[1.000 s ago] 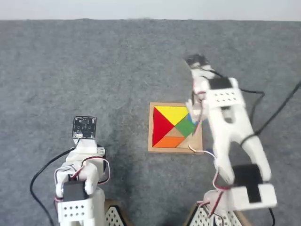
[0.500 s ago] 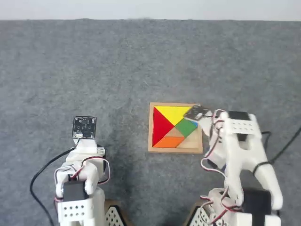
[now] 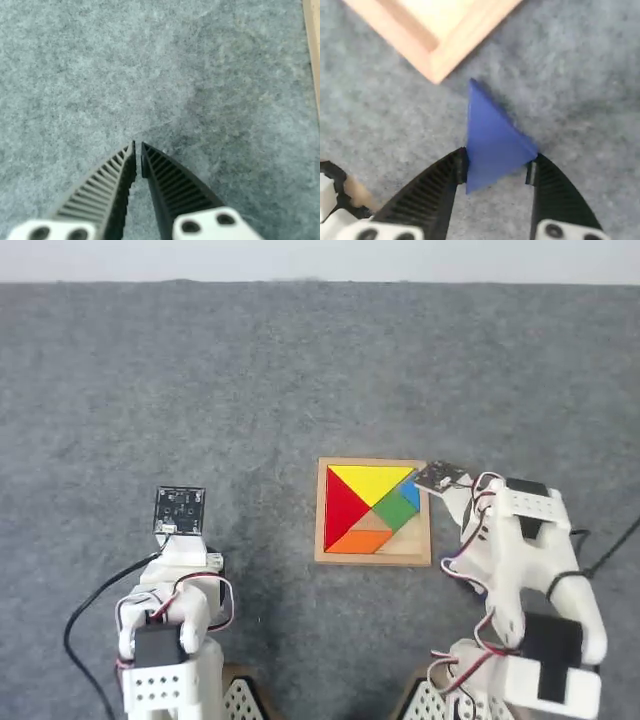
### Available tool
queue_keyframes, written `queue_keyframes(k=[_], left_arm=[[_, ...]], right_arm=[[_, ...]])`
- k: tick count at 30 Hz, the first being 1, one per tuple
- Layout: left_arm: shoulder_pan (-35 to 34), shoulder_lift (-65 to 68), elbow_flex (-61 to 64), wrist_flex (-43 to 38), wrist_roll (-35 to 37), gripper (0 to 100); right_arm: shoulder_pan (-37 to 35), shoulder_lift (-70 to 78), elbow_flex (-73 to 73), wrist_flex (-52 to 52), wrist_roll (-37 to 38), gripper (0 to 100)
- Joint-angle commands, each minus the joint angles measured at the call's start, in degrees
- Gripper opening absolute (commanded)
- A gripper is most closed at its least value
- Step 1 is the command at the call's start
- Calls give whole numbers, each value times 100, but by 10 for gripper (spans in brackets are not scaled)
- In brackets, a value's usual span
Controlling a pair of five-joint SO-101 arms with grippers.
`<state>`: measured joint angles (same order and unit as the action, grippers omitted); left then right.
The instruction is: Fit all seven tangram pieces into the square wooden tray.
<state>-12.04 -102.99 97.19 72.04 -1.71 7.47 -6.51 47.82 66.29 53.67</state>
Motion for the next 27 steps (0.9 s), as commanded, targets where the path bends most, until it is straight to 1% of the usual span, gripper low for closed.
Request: queue_keyframes(k=[1,6,11,15,17,21,23,25,26,27], left_arm=[[-9,-105,-75,18,97,18],[-9,-105,-75,18,97,18],[-9,-105,-75,18,97,18],[-9,-105,-75,18,97,18],[-9,-105,-75,18,97,18],[-9,-105,-75,18,97,18],[-9,-105,-75,18,97,18],[-9,-105,-75,18,97,18],[-9,-105,-75,18,97,18],[-9,-105,-75,18,97,18]], right_arm=[[84,295,-237,-286,-352,216],[127,295,-721,-321,-835,216],[163,338,-1222,-321,-1143,216],[453,338,-1574,-321,-1389,216],[646,338,-1749,-321,-1714,216],[910,277,-1996,-268,-2637,216],[884,277,-1996,-242,-3077,216],[716,277,-2013,40,-3578,216],[567,268,-2004,207,-3701,216],[356,268,-1987,356,-3666,216]])
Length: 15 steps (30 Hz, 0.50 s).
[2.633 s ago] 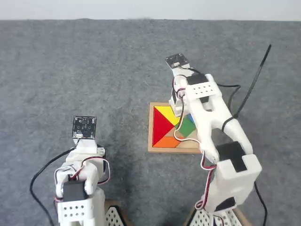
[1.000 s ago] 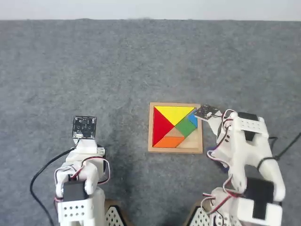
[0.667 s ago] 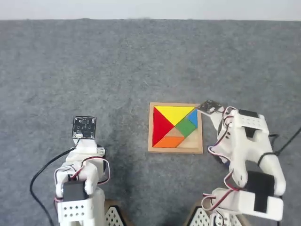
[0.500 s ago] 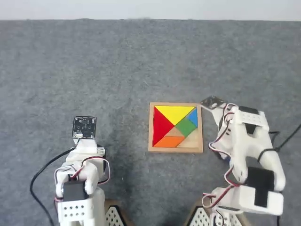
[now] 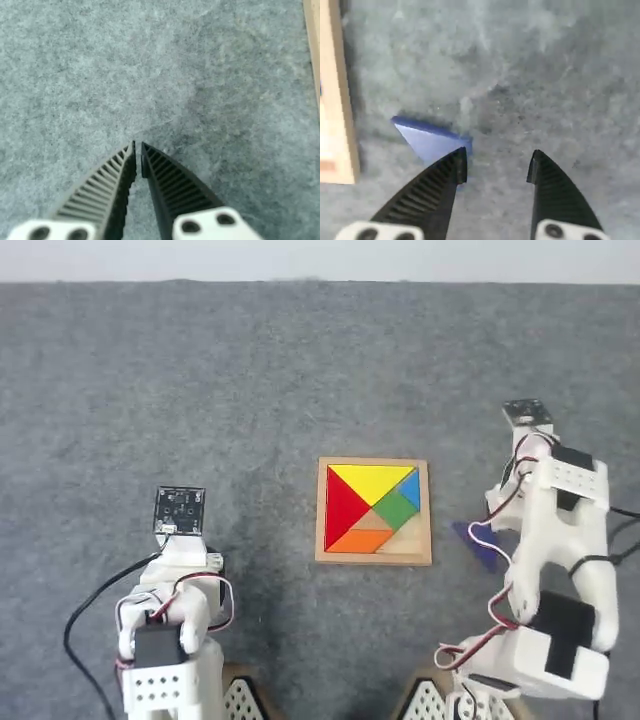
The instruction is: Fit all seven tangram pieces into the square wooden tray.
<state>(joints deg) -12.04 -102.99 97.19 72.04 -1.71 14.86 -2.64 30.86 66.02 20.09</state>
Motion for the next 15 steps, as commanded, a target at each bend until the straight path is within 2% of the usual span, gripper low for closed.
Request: queue_keyframes(k=[1,7,12,15], left_arm=[[-9,-105,-75,18,97,18],[-9,-105,-75,18,97,18],[-9,-105,-75,18,97,18],[-9,-105,-75,18,97,18]], right_arm=[[-620,-119,-246,470,-176,216],[-1446,-92,167,488,826,223],[-1253,-48,387,171,651,310],[-1015,-40,536,4,695,314]])
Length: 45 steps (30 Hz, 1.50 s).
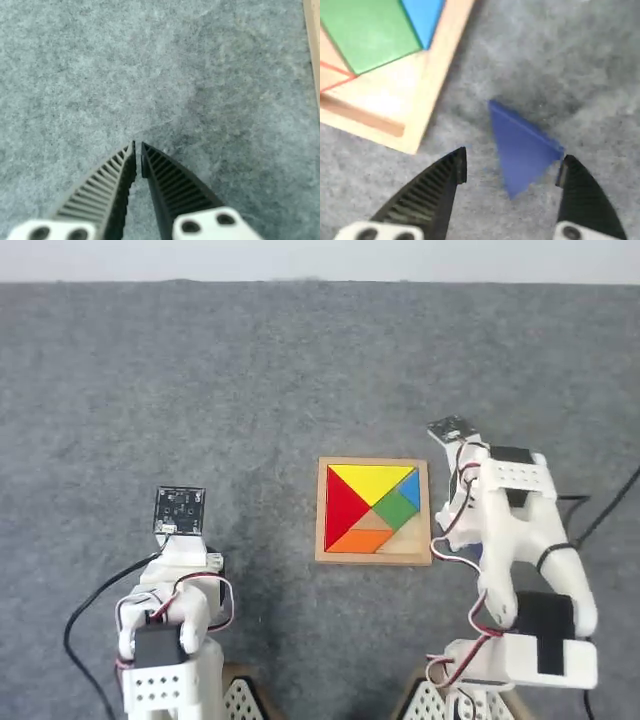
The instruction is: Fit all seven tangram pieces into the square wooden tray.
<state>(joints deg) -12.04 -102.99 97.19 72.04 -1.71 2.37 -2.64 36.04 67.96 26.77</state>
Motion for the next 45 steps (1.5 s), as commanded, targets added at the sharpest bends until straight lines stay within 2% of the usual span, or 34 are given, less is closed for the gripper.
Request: queue_keyframes(k=[1,4,12,17,24,33,39,41,45], left_arm=[[-9,-105,-75,18,97,18],[-9,-105,-75,18,97,18],[-9,-105,-75,18,97,18],[-9,-105,-75,18,97,18],[-9,-105,-75,18,97,18],[-9,-105,-75,18,97,18],[-9,-105,-75,18,97,18],[-9,-105,-75,18,97,18],[-9,-105,-75,18,97,18]], right_arm=[[295,-40,44,-207,88,314],[497,-31,123,-207,325,314],[971,620,-114,-330,334,313],[875,892,-510,-629,360,314],[312,919,-642,-637,1275,314],[215,919,-651,-664,1336,314],[207,954,-633,-1051,1336,313],[207,954,-633,-1051,1319,291],[207,954,-624,-1042,1301,176]])
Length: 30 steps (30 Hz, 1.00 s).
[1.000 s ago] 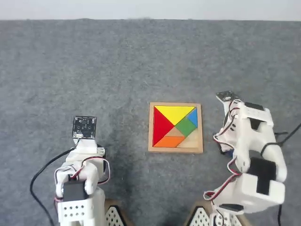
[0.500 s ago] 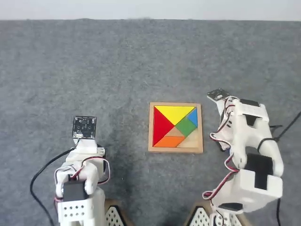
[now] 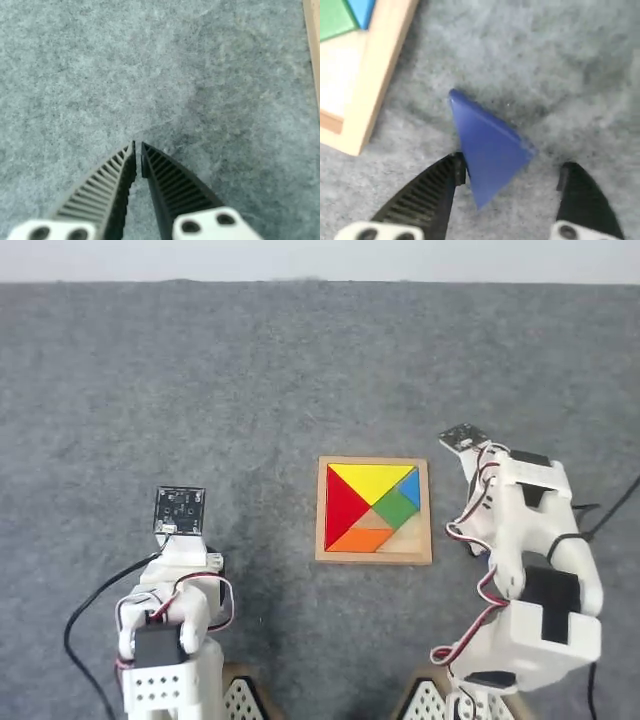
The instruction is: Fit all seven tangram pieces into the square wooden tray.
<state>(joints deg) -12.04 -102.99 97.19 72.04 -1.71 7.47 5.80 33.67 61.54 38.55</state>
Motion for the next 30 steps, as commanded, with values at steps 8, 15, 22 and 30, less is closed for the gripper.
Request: queue_keyframes(k=[8,15,22,30], left_arm=[[-9,-105,-75,18,97,18],[-9,-105,-75,18,97,18],[-9,-105,-75,18,97,18],[-9,-105,-75,18,97,18]], right_arm=[[-303,84,-387,-400,114,119],[-251,57,-615,-347,-281,118],[-259,57,-1424,347,-826,118],[-391,66,-1952,1218,-1407,123]])
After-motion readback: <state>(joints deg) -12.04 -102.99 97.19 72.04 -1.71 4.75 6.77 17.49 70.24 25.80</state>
